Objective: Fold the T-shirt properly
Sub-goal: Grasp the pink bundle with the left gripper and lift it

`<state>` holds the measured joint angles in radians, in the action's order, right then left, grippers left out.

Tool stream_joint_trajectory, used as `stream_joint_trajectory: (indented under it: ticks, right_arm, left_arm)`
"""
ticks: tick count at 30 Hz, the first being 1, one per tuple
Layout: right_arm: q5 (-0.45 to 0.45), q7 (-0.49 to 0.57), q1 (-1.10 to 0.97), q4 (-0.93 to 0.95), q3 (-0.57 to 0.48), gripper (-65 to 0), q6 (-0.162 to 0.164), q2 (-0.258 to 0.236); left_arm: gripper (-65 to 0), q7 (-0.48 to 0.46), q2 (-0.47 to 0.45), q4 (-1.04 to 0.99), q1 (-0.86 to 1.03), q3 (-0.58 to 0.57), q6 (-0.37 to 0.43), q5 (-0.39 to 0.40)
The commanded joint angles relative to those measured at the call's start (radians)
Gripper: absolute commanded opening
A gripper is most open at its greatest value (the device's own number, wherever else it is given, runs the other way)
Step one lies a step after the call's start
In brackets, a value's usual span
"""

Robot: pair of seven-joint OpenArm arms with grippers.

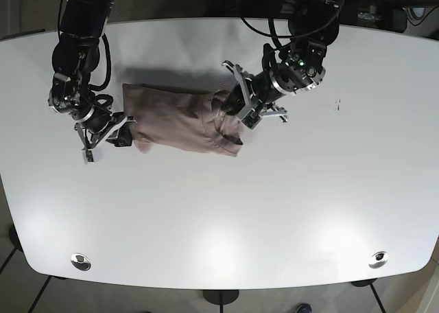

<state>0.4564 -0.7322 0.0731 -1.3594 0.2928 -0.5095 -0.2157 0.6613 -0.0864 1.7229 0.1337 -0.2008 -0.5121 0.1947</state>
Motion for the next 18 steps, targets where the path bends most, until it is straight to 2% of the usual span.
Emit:
stream_joint_trajectory:
  ticks: [1,3,7,9,11,14,17,18]
  right_arm:
    - [0.015,0.032,0.024,0.005,0.006,-57.9,-0.024,-0.023]
    - [0.015,0.032,0.014,0.005,0.006,-58.2,-0.025,-0.020]
    - [0.025,0.032,-0.086,-0.056,0.006,-58.3,-0.027,-0.011]
    - [0.017,0.030,-0.143,-0.128,0.006,-58.3,-0.027,0.031]
    - [0.017,0.030,-0.186,-0.174,0.001,-58.3,-0.027,0.051]
    - [0.017,0.030,-0.229,-0.226,-0.129,-58.5,-0.016,0.069]
    - [0.018,0.030,-0.243,-0.260,-0.244,-58.5,-0.013,0.085]
    - [0.015,0.030,-0.243,-0.262,-0.274,-58.5,-0.002,0.100]
  left_arm:
    - [-59.0,-0.031,0.009,-0.054,-0.022,-0.001,0.000,0.019]
    - [-59.0,-0.044,0.012,-0.131,-0.056,-0.001,0.000,0.019]
    - [-59.0,-0.105,0.012,-0.407,-0.271,-0.001,0.000,0.021]
    - [-59.0,-0.130,0.012,-0.524,-0.389,-0.001,0.000,0.021]
    - [-58.9,-0.156,0.012,-0.614,-0.467,-0.001,0.000,0.021]
    - [-58.7,-0.171,0.012,-0.720,-0.576,-0.001,0.002,0.021]
    - [-58.7,-0.168,0.004,-0.720,-0.615,-0.001,0.002,0.021]
    - [-58.7,-0.166,-0.002,-0.699,-0.619,-0.001,0.007,0.016]
